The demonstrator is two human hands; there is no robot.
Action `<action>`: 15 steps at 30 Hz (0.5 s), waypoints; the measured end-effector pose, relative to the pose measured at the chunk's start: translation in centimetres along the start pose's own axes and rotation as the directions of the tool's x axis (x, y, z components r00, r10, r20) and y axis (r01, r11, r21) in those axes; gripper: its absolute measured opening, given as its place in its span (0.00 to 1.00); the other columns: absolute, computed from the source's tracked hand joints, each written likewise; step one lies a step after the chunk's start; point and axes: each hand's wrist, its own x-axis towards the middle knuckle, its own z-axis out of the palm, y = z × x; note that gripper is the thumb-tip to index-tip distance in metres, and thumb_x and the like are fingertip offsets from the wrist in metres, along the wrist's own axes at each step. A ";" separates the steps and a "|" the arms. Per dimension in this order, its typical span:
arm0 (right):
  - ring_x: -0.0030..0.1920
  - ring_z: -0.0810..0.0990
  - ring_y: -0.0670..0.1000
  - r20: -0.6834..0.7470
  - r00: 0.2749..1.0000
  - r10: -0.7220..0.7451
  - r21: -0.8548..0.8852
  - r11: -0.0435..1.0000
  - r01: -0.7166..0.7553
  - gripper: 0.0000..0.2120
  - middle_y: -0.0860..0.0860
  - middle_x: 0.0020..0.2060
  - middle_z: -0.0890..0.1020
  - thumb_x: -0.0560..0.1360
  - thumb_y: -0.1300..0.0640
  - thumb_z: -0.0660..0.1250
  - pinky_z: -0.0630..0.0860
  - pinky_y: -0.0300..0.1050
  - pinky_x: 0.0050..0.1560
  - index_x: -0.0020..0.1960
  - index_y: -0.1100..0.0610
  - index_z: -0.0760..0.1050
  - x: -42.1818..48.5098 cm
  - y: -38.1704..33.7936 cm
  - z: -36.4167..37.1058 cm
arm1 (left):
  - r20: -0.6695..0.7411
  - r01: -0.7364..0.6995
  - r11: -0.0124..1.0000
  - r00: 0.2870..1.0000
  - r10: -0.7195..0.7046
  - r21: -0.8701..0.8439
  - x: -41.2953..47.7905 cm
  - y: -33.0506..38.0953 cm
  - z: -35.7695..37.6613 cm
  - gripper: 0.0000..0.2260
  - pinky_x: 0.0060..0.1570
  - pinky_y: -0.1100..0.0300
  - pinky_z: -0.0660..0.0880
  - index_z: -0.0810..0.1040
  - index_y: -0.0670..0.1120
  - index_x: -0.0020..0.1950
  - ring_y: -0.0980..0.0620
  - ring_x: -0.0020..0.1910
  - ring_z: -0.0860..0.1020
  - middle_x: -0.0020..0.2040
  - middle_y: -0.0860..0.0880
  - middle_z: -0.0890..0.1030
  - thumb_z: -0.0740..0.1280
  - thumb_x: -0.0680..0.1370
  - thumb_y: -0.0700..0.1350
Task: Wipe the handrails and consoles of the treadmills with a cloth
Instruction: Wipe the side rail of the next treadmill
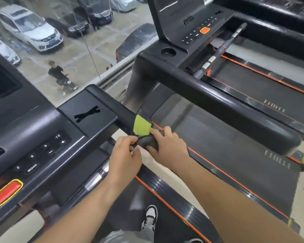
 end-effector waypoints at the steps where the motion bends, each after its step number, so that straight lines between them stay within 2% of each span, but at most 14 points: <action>1: 0.61 0.74 0.60 0.025 0.999 0.034 0.031 0.999 -0.034 0.29 0.53 0.65 0.67 0.78 0.33 0.58 0.76 0.55 0.55 0.77 0.37 0.57 -1.8 1.4 -0.2 | 0.002 -0.035 0.999 0.999 0.035 -0.014 -0.2 0.2 0.6 0.14 0.52 0.69 0.72 0.79 0.50 0.59 0.64 0.50 0.75 0.54 0.58 0.75 0.65 0.78 0.35; 4: 0.62 0.75 0.57 0.066 0.990 0.124 0.004 0.992 -0.124 0.31 0.50 0.65 0.68 0.78 0.31 0.56 0.77 0.53 0.55 0.79 0.33 0.53 -7.6 5.4 -0.1 | 0.062 -0.042 0.999 0.997 0.043 -0.023 -0.5 0.3 2.2 0.13 0.48 0.74 0.69 0.80 0.52 0.57 0.65 0.49 0.76 0.52 0.59 0.76 0.66 0.77 0.37; 7: 0.58 0.77 0.56 0.049 0.984 0.171 -0.093 0.982 -0.166 0.32 0.50 0.63 0.69 0.78 0.30 0.53 0.78 0.52 0.53 0.80 0.35 0.51 -10.9 7.2 0.6 | 0.131 -0.021 0.999 0.991 0.027 -0.049 -0.5 -0.5 3.0 0.11 0.49 0.68 0.73 0.81 0.54 0.54 0.62 0.48 0.78 0.52 0.59 0.78 0.68 0.78 0.39; 9: 0.53 0.78 0.59 0.011 0.978 0.208 -0.149 0.968 -0.204 0.32 0.53 0.59 0.72 0.78 0.32 0.56 0.78 0.54 0.50 0.79 0.40 0.58 -10.6 6.4 1.6 | 0.161 -0.007 0.998 0.987 0.018 -0.065 -0.5 -1.0 3.3 0.10 0.51 0.62 0.75 0.82 0.53 0.52 0.61 0.47 0.78 0.50 0.58 0.79 0.68 0.78 0.38; 11: 0.49 0.78 0.62 -0.041 0.966 0.256 -0.204 0.944 -0.259 0.31 0.56 0.55 0.74 0.77 0.34 0.61 0.77 0.57 0.47 0.75 0.48 0.64 -9.0 4.4 2.6 | 0.152 -0.001 0.998 0.988 0.012 -0.068 -0.8 -1.3 3.3 0.09 0.50 0.60 0.75 0.83 0.52 0.50 0.59 0.45 0.79 0.48 0.58 0.80 0.68 0.78 0.38; 15: 0.48 0.76 0.63 -0.122 0.966 0.227 -0.242 0.937 -0.251 0.31 0.60 0.55 0.73 0.78 0.36 0.63 0.72 0.59 0.45 0.72 0.56 0.67 -4.4 -0.4 2.9 | 0.089 0.025 0.998 0.996 -0.020 -0.054 -1.2 -2.5 2.1 0.06 0.47 0.58 0.76 0.82 0.51 0.50 0.58 0.42 0.78 0.47 0.57 0.80 0.68 0.79 0.41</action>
